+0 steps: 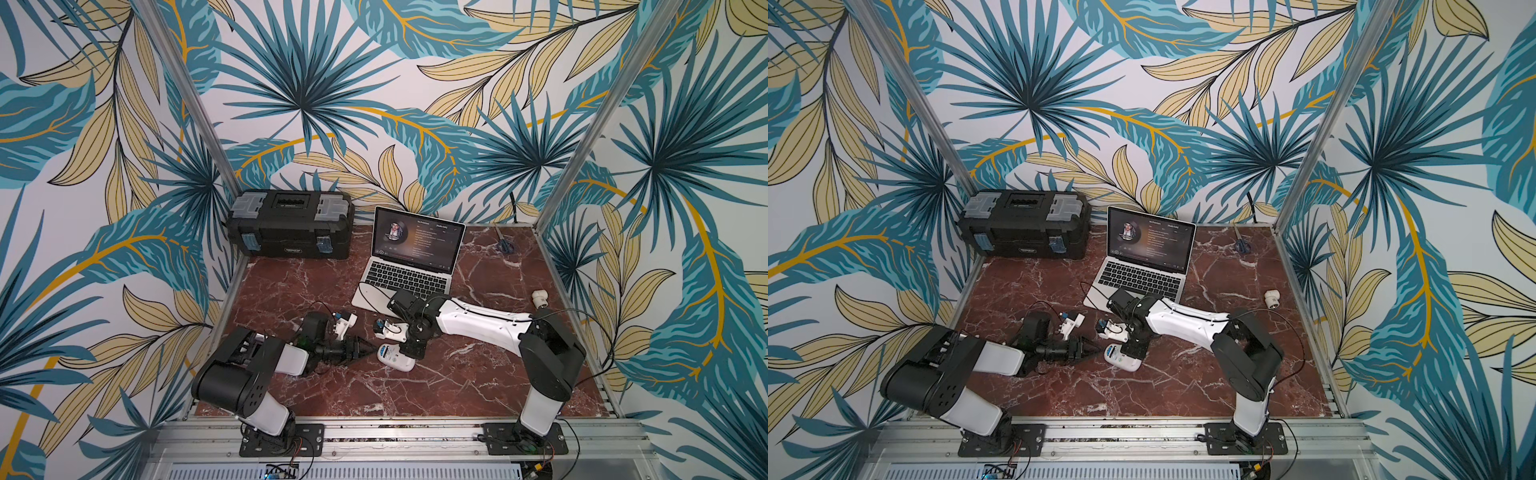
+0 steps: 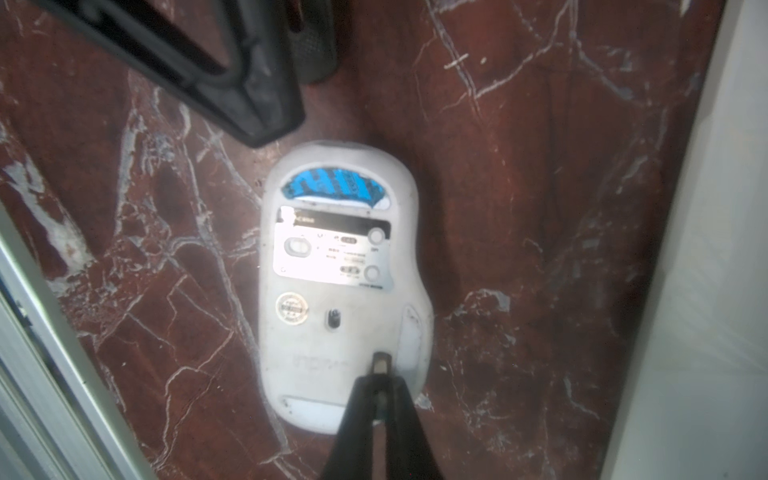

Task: Remove the wireless mouse receiver from the laptop
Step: Insert the USB plug into the mouse.

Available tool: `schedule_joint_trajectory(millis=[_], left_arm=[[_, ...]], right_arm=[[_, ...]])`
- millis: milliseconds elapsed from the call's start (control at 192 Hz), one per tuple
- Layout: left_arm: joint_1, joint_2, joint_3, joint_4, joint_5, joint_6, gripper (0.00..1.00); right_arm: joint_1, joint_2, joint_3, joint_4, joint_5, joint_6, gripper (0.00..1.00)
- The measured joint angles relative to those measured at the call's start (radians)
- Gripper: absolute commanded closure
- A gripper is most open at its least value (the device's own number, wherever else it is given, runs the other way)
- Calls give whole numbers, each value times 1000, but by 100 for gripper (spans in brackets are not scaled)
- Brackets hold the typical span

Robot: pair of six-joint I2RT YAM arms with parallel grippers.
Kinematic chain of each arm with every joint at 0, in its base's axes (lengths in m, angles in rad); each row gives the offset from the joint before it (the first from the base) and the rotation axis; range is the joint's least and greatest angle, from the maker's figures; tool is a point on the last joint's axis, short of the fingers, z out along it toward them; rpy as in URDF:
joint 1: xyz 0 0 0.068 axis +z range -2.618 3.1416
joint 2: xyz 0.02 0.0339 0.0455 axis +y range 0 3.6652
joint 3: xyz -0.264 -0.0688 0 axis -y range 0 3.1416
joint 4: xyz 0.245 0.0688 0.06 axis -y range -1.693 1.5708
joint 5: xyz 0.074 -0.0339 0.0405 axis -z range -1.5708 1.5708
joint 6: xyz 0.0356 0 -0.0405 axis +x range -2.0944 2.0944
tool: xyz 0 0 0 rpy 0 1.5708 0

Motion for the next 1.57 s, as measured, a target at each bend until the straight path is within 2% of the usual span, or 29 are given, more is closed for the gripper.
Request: schedule_joint_trajectory(millis=[329,506,746,897,960,1106,1257,1409,1565], left_arm=[[-28,26,0,74,-4,-68,43],[-34,127,-8,252,34,-156,42],[-66,309,-6,579,105,-318,42],[-120,399,6,728,111,-396,56],[-133,417,10,766,111,-415,66],[-136,418,17,766,88,-438,86],[-138,417,27,752,87,-429,100],[-140,417,27,761,80,-443,100],[-144,424,27,801,67,-509,100]], right_arm=[[0,0,-17,16,17,0,100],[0,-2,-24,28,22,0,100],[0,-7,-34,47,25,0,100],[0,-8,-39,61,25,0,100],[0,-8,-40,65,29,0,100],[-1,-28,-42,55,47,0,100],[-3,-37,-53,61,58,0,100],[-10,-48,-66,76,52,0,100],[-29,-70,-76,74,32,-5,100]])
